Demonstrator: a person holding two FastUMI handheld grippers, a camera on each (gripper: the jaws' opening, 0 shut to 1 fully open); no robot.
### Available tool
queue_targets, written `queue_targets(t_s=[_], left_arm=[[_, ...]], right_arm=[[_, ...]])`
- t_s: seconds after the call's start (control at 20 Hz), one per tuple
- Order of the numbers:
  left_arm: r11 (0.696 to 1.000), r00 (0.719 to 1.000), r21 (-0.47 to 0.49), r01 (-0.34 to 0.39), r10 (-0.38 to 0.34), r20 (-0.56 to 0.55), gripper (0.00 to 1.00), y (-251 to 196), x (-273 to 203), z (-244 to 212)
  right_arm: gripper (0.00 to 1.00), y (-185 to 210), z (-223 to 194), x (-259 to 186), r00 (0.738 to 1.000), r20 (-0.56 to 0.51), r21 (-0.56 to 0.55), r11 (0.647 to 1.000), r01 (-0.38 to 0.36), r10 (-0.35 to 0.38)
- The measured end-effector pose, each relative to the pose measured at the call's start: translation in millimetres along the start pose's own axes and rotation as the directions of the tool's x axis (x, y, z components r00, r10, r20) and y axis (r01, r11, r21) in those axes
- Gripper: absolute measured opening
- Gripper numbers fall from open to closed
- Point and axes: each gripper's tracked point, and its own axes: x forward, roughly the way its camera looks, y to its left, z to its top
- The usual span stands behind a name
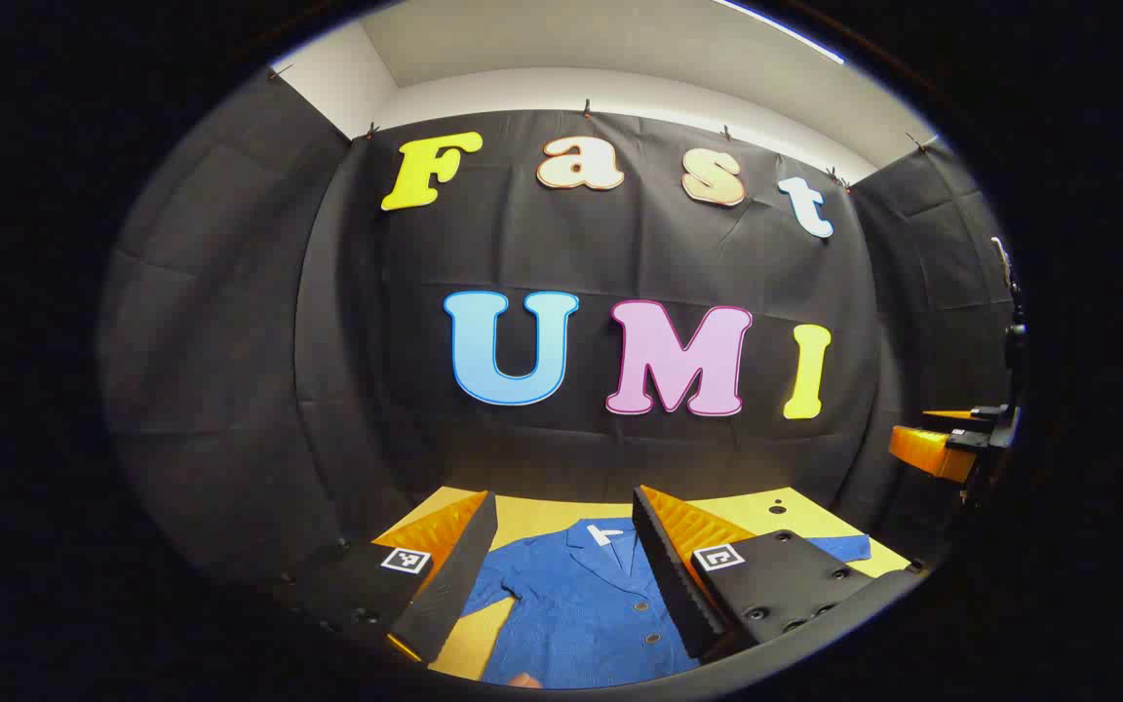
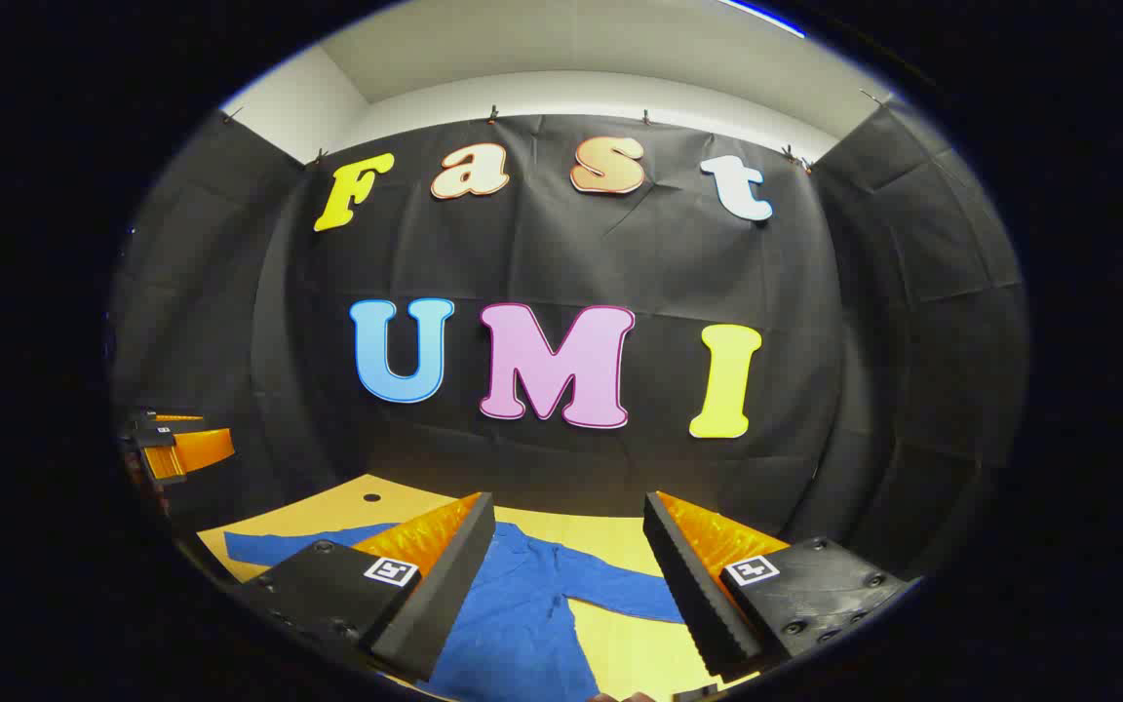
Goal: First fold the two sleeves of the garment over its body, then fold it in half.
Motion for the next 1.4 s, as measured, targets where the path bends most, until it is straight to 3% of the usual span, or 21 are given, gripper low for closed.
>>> queue_targets(t_s=[0.45,1.1,1.25,1.4], left_arm=[[0.999,0.999,-0.023,0.036,-0.035,0.032,0.8,-12,-2,7],[1.0,0.999,0.003,-0.015,0.015,0.045,0.8,13,-4,6],[0.999,0.999,-0.026,-0.019,0.02,0.043,0.8,12,2,7],[0.999,1.0,-0.033,-0.001,0.002,0.027,0.8,-1,15,3]], right_arm=[[0.98,-14,-10,-6,0.998,-0.038,-0.025,0.999,0.038,-0.039],[0.96,-21,-21,18,0.995,-0.076,-0.065,0.996,0.056,-0.061],[0.97,-36,-30,29,0.993,-0.104,-0.078,0.996,0.053,-0.061],[0.96,-76,-59,39,0.978,-0.179,-0.123,0.989,0.088,-0.109]])
